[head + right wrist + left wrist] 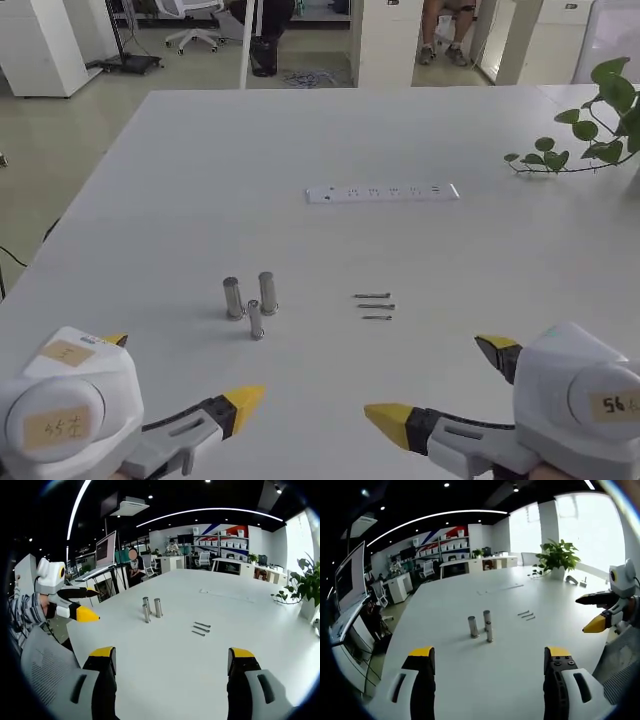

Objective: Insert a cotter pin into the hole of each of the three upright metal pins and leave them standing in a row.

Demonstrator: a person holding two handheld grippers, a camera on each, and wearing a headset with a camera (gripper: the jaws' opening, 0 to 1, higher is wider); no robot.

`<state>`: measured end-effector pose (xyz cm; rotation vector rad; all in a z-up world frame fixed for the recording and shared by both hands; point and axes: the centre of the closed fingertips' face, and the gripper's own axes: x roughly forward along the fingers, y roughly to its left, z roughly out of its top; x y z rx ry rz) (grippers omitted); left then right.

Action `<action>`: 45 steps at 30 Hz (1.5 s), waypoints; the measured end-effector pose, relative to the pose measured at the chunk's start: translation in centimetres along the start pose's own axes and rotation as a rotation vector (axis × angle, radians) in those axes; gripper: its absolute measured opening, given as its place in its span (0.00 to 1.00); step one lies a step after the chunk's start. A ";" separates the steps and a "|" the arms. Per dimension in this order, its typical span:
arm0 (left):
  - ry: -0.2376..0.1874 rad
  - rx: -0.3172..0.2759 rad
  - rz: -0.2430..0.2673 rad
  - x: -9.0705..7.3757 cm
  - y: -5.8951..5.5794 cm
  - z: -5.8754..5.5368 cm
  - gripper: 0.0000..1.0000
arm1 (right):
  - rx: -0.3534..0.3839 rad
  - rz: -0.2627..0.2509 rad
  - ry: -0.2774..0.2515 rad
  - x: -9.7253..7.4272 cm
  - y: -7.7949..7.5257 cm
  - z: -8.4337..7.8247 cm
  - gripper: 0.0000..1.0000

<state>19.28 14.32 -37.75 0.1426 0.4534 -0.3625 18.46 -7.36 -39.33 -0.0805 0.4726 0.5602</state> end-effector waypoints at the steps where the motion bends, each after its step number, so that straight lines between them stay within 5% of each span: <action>1: 0.000 -0.001 0.000 0.0 0.0 0.0 0.89 | 0.001 0.001 -0.001 0.0 0.0 0.0 0.91; 19: 0.004 0.009 -0.015 1.2 0.4 -0.5 0.75 | 0.007 0.005 -0.010 0.3 0.0 0.3 0.90; 30: -0.004 0.059 -0.079 4.9 0.4 -0.1 0.51 | 0.022 0.018 -0.007 1.1 -0.2 0.3 0.87; 45: 0.020 0.120 -0.157 10.9 -0.1 -0.2 0.33 | 0.066 0.025 -0.006 2.2 -1.2 0.4 0.83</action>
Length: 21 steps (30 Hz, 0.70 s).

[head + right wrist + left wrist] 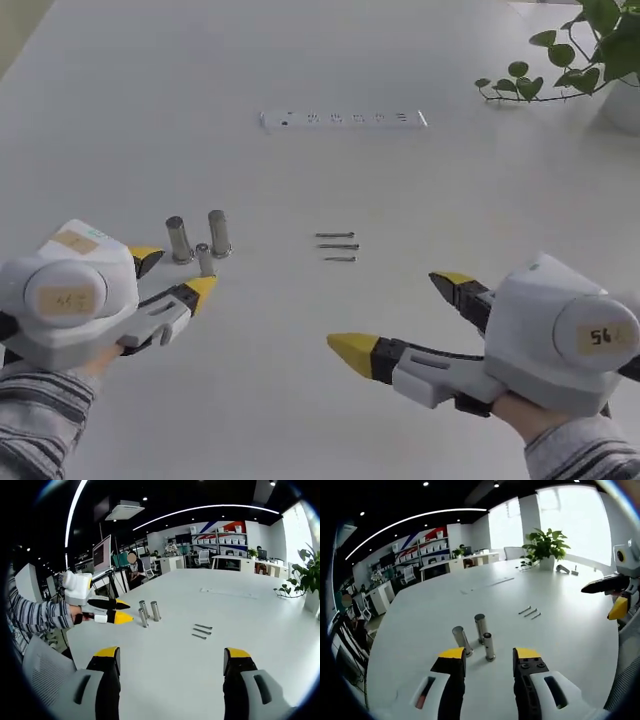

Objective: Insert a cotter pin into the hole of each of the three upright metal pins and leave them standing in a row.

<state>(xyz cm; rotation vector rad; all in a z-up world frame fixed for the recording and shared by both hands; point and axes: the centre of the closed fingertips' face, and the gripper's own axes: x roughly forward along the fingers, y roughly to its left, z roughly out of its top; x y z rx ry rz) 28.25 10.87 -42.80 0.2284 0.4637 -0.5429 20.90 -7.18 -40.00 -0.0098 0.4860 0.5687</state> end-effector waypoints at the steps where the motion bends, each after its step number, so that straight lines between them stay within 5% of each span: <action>1: 0.002 0.006 -0.002 0.3 0.0 -0.1 0.33 | 0.002 0.001 -0.001 0.0 0.0 0.0 0.83; 8: 0.009 0.019 -0.019 2.5 0.5 -0.5 0.25 | 0.016 0.008 0.003 0.7 0.0 0.2 0.81; 21: 0.009 -0.055 -0.062 4.1 0.3 -0.9 0.10 | 0.037 0.009 0.031 1.5 0.1 -0.4 0.80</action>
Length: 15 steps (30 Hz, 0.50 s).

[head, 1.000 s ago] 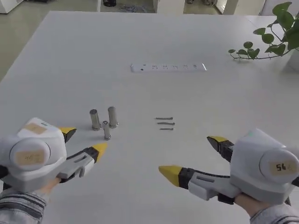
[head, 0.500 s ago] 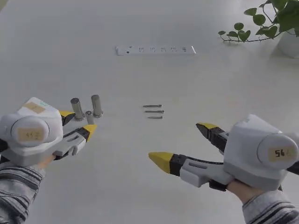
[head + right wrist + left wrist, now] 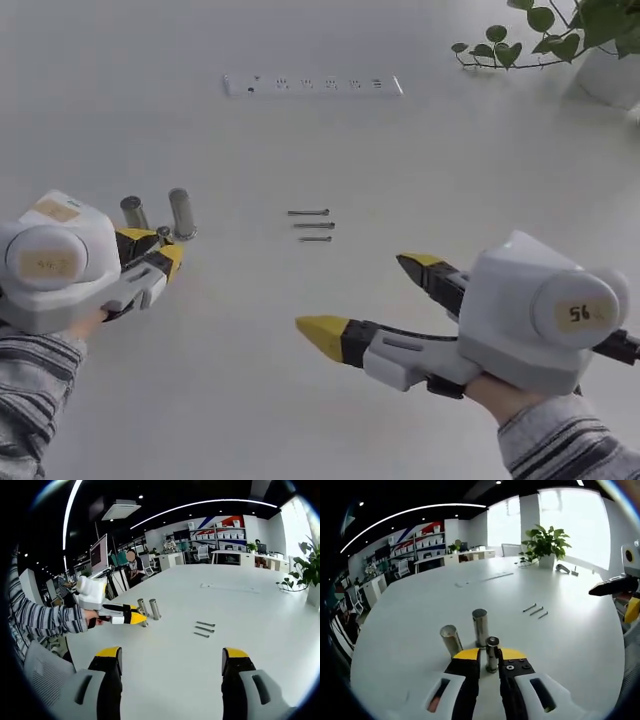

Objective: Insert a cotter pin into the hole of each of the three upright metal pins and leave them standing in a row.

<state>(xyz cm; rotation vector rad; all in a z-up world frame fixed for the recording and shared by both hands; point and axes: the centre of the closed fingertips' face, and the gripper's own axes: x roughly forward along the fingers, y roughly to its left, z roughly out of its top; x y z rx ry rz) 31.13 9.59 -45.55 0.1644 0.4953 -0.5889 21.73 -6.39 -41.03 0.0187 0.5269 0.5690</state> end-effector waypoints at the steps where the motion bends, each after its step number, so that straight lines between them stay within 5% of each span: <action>1: 0.001 0.000 -0.001 0.0 0.0 0.0 0.09 | 0.002 -0.001 0.003 0.0 0.0 -0.1 0.79; 15: -0.008 0.015 0.016 0.1 -0.6 0.1 0.05 | 0.019 -0.003 -0.007 0.3 0.1 0.3 0.76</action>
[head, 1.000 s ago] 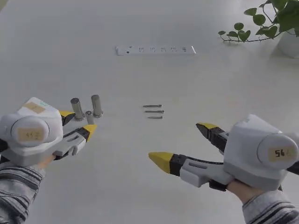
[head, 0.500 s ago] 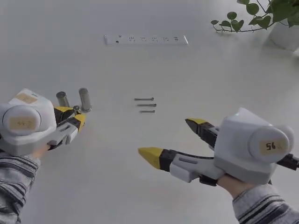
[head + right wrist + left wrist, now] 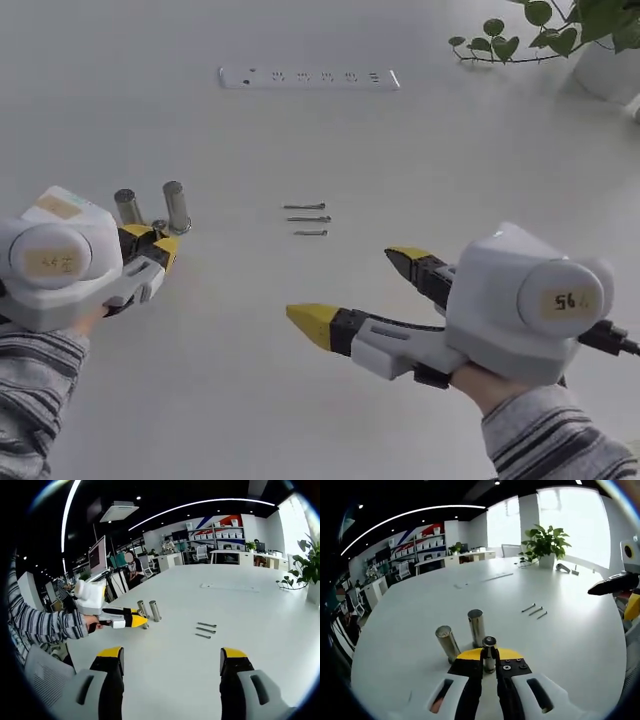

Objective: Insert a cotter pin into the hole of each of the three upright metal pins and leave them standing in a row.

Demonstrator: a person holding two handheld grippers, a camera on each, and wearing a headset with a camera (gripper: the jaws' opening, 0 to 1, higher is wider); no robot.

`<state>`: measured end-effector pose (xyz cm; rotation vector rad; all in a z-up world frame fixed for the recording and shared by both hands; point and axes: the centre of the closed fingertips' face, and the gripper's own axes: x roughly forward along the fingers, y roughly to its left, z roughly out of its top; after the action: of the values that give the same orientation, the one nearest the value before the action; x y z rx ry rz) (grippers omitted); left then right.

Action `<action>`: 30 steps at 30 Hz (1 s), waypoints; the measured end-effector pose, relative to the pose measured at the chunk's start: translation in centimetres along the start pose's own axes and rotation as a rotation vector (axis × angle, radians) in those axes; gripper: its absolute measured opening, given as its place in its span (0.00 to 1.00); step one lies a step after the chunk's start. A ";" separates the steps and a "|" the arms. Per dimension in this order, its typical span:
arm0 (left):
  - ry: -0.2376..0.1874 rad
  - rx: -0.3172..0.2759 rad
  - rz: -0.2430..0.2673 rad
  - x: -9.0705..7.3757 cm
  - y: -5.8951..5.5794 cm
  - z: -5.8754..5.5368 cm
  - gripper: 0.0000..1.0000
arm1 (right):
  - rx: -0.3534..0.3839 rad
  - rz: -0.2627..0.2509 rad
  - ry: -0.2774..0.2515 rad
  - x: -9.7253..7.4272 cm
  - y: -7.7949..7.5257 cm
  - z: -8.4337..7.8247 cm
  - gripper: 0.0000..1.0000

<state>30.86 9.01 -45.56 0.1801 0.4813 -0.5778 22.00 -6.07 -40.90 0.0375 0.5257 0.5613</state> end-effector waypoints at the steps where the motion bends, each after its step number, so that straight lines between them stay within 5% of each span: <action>1: -0.001 -0.004 -0.003 0.0 -0.1 0.0 0.05 | -0.002 0.002 0.004 0.0 0.0 -0.1 0.77; 23: -0.013 0.011 -0.107 0.2 -5.5 0.4 0.05 | -0.020 0.006 0.018 -0.4 -0.1 -0.3 0.73; 30: -0.007 0.032 -0.131 0.3 -6.4 0.2 0.05 | -0.020 0.005 0.028 -0.5 -0.2 -0.6 0.70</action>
<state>27.55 3.53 -45.74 0.1783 0.4799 -0.7149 21.45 -6.58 -41.22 0.0122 0.5474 0.5727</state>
